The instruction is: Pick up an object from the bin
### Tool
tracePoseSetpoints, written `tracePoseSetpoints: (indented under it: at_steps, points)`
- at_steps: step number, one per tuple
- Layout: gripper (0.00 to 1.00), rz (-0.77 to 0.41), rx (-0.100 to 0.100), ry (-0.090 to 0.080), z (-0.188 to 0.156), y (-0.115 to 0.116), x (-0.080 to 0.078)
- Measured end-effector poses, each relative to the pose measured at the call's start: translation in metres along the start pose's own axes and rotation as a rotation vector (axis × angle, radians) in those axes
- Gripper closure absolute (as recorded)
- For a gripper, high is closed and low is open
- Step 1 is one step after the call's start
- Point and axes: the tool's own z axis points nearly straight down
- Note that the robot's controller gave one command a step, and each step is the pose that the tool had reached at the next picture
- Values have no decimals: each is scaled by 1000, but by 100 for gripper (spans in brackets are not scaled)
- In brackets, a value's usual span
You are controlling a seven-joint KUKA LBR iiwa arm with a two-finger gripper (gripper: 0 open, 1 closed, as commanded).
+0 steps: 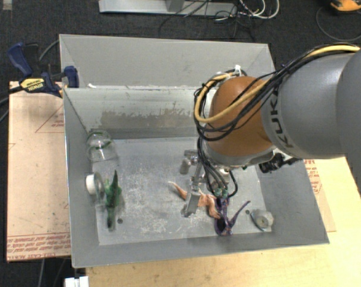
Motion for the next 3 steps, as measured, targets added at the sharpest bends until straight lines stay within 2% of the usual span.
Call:
tracePoseSetpoints:
  at_steps: [1, 2, 3]
  points:
    - [0, -223, 2, -1, 54, -95, -59]
    - [0, -166, -1, -1, 80, -78, -10]
    - [100, -631, 1, -4, 81, -88, -22]
